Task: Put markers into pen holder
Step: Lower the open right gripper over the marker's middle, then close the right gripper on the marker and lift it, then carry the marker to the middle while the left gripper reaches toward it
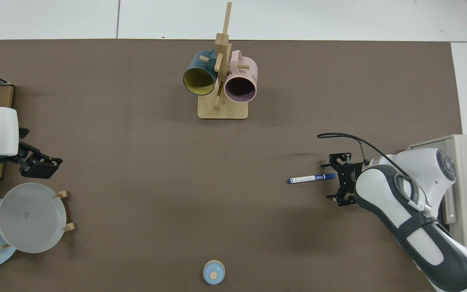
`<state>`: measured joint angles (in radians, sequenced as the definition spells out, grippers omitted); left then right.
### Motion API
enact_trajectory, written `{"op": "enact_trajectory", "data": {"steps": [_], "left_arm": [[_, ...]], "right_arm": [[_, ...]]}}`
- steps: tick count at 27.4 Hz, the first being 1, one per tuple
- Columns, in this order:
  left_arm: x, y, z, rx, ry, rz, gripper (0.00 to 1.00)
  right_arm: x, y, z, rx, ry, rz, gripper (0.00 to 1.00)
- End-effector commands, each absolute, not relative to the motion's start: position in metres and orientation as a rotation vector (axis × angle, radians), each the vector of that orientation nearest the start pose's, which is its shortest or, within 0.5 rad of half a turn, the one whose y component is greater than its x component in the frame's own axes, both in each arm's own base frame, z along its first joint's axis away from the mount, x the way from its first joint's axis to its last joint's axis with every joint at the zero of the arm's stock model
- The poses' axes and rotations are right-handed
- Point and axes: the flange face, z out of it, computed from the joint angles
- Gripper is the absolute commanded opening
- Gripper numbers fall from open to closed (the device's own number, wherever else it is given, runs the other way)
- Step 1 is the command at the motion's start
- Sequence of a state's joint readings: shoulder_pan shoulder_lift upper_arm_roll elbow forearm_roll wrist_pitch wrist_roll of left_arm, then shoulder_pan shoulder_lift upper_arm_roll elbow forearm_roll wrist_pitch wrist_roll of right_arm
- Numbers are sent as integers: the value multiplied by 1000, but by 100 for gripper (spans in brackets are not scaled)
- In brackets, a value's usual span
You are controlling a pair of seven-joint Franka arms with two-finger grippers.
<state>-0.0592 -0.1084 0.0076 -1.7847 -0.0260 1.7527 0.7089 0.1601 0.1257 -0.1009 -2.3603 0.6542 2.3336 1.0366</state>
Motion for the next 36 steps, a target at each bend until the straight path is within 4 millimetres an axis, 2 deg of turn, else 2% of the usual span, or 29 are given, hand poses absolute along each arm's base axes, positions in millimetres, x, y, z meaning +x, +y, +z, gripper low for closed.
{"op": "enact_trajectory", "data": {"steps": [1, 8, 12, 17, 21, 27, 32, 36], "left_arm": [[533, -30, 604, -2868, 1250, -172, 100], [533, -37, 603, -2805, 1361, -163, 100], [532, -37, 603, -2808, 1362, -160, 100], [532, -37, 603, -2806, 1369, -156, 100], [532, -40, 603, -2799, 1381, -155, 100], [532, -41, 603, -2775, 1430, -161, 100], [531, -47, 604, -2734, 1514, -168, 100], [532, -51, 603, -2695, 1592, -174, 100]], "right_arm": [[492, 37, 260, -2081, 1867, 464, 91], [492, 38, 260, -2125, 1804, 461, 49], [497, 40, 261, -2167, 1742, 458, 0], [503, 47, 267, -2186, 1706, 458, 0], [508, 55, 281, -2210, 1651, 462, 0], [522, 82, 332, -2278, 1428, 465, 0], [532, 102, 364, -2247, 1424, 500, 0], [539, 141, 393, -2234, 1429, 510, 0]]}}
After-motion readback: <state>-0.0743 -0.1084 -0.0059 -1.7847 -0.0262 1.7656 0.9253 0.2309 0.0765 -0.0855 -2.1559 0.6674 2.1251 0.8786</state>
